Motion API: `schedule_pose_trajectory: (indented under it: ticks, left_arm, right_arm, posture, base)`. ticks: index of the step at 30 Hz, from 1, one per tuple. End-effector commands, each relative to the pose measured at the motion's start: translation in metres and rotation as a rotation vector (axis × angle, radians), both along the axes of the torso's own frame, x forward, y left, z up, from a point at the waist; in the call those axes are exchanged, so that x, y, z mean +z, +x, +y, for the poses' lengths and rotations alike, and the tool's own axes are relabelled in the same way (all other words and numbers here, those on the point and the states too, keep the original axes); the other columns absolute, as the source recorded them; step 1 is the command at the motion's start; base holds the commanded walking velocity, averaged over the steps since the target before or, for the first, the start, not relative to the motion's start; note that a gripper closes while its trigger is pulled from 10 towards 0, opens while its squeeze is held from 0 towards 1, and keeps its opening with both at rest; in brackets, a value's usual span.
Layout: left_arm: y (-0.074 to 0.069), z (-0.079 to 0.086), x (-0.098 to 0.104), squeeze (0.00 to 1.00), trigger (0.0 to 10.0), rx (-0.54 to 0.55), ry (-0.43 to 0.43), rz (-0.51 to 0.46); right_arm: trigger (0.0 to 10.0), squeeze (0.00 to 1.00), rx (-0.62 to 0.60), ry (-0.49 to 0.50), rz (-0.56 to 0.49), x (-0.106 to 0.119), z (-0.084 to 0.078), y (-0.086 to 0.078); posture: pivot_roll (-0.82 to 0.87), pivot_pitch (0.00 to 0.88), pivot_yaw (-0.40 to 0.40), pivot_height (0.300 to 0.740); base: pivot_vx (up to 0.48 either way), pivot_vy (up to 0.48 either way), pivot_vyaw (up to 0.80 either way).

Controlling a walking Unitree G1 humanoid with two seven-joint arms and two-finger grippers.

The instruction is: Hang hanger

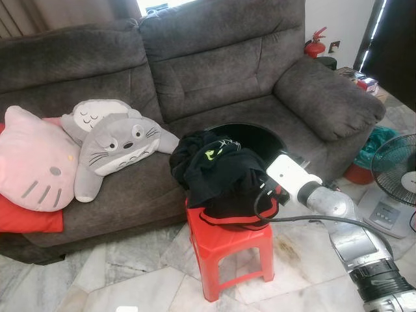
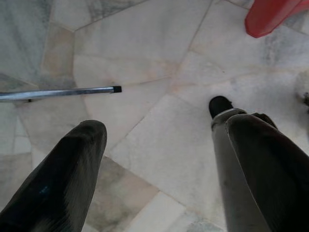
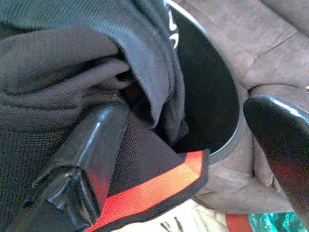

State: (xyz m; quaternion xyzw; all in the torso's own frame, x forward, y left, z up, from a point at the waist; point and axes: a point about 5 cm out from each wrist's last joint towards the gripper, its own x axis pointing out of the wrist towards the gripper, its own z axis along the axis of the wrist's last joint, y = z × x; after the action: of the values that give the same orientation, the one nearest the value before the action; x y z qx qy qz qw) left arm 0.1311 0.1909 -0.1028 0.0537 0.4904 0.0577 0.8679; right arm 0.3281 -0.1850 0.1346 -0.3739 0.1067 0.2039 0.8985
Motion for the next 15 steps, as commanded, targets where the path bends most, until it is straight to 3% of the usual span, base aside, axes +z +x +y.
schedule_pose_trajectory:
  ticks: [1,15]
  left_arm:
    - [-0.006,0.01,-0.001,0.0,10.0,-0.003,0.032,0.025]
    - [-0.001,0.004,0.0,0.0,10.0,-0.007,0.034,0.017]
  right_arm:
    - [10.0,0.0,0.041,-0.007,-0.004,0.0,0.007,0.002]
    - [10.0,0.0,-0.029,-0.014,-0.102,0.011,0.004,0.016]
  posture:
    - [-0.29,0.0,0.146,0.74]
    - [-0.29,0.0,0.147,0.74]
  base:
    - [0.0,0.0,0.0]
    - [0.0,0.0,0.0]
